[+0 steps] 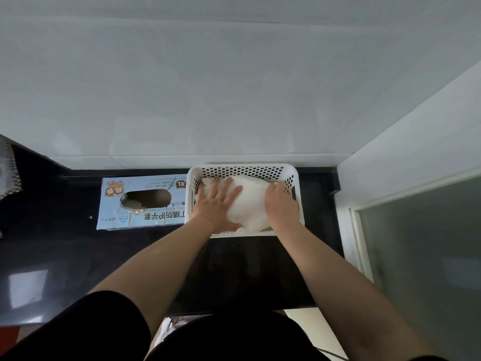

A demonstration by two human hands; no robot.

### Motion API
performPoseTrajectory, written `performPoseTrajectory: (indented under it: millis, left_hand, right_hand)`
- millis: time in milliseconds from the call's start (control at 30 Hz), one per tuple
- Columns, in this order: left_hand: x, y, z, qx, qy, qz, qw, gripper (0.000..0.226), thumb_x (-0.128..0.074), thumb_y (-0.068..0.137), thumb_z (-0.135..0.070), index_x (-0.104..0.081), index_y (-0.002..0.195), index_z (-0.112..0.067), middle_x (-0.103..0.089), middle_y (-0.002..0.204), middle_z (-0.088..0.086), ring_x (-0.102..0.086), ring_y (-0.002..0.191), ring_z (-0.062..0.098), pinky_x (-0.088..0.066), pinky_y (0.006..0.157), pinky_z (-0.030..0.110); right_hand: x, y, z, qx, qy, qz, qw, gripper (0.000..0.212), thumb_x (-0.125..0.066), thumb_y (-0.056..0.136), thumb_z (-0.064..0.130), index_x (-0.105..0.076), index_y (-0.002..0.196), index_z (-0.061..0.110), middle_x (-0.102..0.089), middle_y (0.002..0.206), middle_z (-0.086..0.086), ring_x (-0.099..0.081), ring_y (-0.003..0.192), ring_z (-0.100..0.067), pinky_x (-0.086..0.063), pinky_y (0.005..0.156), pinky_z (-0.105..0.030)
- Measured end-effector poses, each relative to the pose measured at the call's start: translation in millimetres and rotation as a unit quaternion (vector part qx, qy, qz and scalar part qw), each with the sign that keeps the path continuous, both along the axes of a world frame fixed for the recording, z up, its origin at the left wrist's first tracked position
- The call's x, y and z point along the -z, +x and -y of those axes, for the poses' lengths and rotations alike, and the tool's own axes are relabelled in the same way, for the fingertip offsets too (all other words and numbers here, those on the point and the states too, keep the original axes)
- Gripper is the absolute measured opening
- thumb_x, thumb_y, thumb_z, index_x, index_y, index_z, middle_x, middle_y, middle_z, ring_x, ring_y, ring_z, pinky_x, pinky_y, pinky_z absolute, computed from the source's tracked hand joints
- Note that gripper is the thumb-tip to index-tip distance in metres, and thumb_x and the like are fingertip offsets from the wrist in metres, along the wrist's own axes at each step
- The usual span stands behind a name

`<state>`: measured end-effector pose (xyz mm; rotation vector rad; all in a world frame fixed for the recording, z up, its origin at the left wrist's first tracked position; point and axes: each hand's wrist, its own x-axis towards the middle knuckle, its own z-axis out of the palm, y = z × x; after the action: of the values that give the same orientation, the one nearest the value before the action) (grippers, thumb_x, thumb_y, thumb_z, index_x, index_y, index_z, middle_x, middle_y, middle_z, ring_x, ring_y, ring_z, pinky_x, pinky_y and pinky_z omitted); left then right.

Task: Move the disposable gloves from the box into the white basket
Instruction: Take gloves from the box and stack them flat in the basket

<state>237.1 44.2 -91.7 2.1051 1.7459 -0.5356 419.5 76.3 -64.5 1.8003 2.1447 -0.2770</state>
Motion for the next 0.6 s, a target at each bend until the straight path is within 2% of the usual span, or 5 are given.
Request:
performPoseTrajectory:
  millis: [133,200,333,467,600]
  left_hand:
    - [-13,0,-5,-0.008,-0.038,0.027,0.999,0.115,-0.047,0.070,-0.087,0.015,0.153,-0.038,0.023,0.161,-0.003,0.021,0.148,0.032,0.006,0.115,0.063]
    - [-24,-4,-6,0.005,-0.034,0.048,0.998,0.114,-0.046,0.069,-0.089,0.012,0.153,-0.037,0.022,0.162,-0.002,0.018,0.148,0.033,0.007,0.115,0.064]
    - [-51,-25,1,0.039,0.086,0.099,0.991,0.086,-0.034,0.086,-0.078,-0.013,0.155,-0.031,-0.001,0.165,0.001,0.004,0.151,0.028,0.003,0.118,0.059]
    - [-64,-83,16,-0.048,0.187,0.173,0.966,0.065,-0.051,0.088,-0.059,-0.040,0.143,-0.026,-0.027,0.158,0.002,-0.017,0.148,0.022,-0.004,0.121,0.049]
    - [-59,-170,35,-0.127,0.162,0.141,0.968,0.095,-0.062,0.072,-0.073,-0.029,0.149,-0.028,-0.017,0.161,0.004,-0.011,0.149,0.024,-0.007,0.121,0.053]
  right_hand:
    - [-17,-6,-5,0.098,-0.042,-0.060,0.993,0.029,-0.048,0.097,0.008,-0.055,0.125,0.005,-0.044,0.135,-0.014,-0.063,0.095,-0.023,-0.053,0.081,-0.033]
    - [-32,-15,-7,0.127,-0.029,-0.085,0.988,0.028,-0.048,0.096,0.007,-0.056,0.122,0.007,-0.044,0.135,-0.015,-0.063,0.092,-0.024,-0.052,0.077,-0.032]
    - [-55,-56,-6,0.126,0.029,-0.140,0.982,0.036,-0.046,0.096,0.007,-0.046,0.132,0.007,-0.042,0.137,-0.020,-0.063,0.094,-0.031,-0.043,0.065,-0.032]
    - [-61,-120,-2,0.052,0.052,-0.221,0.973,0.018,-0.048,0.095,0.011,-0.055,0.111,0.007,-0.055,0.109,-0.009,-0.058,0.081,-0.024,-0.037,0.062,-0.029]
    - [-62,-193,13,0.041,-0.051,-0.328,0.943,0.016,-0.049,0.093,0.016,-0.061,0.087,0.007,-0.064,0.082,-0.008,-0.060,0.074,-0.025,-0.049,0.063,-0.035]
